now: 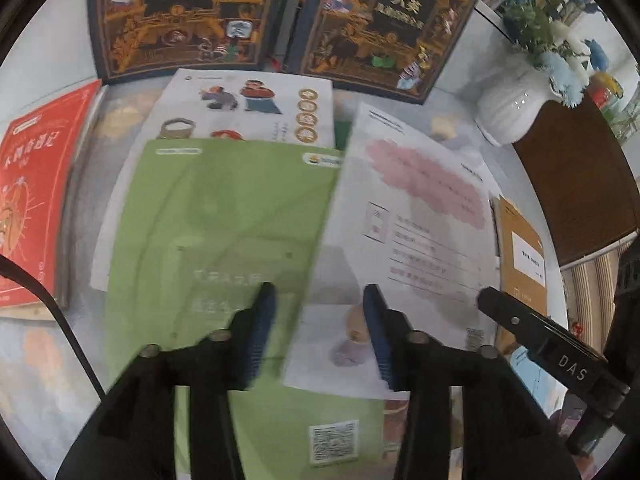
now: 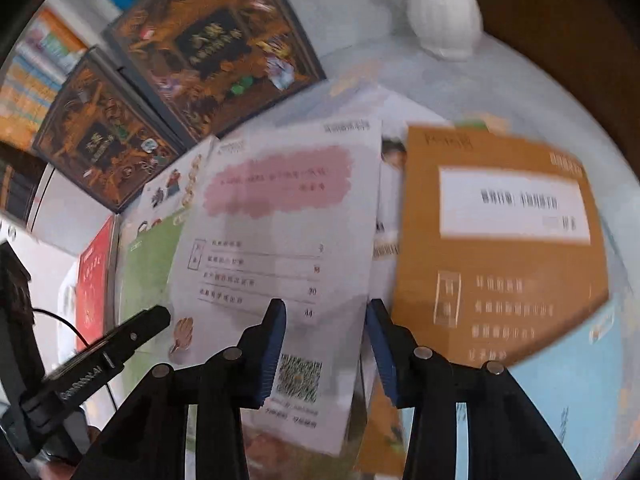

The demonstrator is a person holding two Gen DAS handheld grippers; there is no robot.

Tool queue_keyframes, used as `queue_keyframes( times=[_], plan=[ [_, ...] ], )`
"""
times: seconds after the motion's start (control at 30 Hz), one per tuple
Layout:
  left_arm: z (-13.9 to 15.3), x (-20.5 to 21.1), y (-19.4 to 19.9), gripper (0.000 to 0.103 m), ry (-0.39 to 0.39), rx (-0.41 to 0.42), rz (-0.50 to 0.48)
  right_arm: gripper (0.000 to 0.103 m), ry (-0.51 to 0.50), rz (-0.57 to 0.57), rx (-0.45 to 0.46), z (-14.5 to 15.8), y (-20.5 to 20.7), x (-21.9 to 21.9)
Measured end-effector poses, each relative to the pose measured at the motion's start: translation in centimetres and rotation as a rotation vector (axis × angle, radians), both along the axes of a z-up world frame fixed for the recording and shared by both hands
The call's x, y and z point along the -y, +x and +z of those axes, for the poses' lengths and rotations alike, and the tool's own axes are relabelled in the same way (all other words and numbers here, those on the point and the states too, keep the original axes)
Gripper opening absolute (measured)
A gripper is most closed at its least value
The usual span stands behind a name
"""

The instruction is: Organize books

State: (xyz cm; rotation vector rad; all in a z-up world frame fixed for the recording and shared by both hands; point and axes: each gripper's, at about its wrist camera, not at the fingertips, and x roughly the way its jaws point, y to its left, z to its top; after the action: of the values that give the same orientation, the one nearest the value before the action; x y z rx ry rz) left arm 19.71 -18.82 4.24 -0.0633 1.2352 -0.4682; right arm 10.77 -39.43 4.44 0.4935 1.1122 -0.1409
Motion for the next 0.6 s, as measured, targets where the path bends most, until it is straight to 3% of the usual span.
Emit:
queue_keyframes(
  times=[0.13, 0.3, 0.5, 0.6],
  plan=[
    [0.2, 2.0, -0.8, 0.048, 0.119, -0.008, -0.099, 0.044, 0.08, 0.041, 0.001, -0.2, 0.0, -0.1],
    [0.3, -1.2, -4.3, 0.048, 0.052, -0.082, -0.09, 0.044, 0.08, 0.091, -0.021, -0.2, -2.5, -1.2],
    [0.1, -5.8, -13.2, 0.048, 0.152, -0.093, -0.11, 0.044, 0.039, 0.273, -0.085, -0.6, -8.2, -7.1],
    [-1.3, -8.8, -16.5, 0.048, 0.108, -0.186, -0.065, 0.044, 0.056, 0.352, -0.108, -1.4, -12.6, -9.8]
  ],
)
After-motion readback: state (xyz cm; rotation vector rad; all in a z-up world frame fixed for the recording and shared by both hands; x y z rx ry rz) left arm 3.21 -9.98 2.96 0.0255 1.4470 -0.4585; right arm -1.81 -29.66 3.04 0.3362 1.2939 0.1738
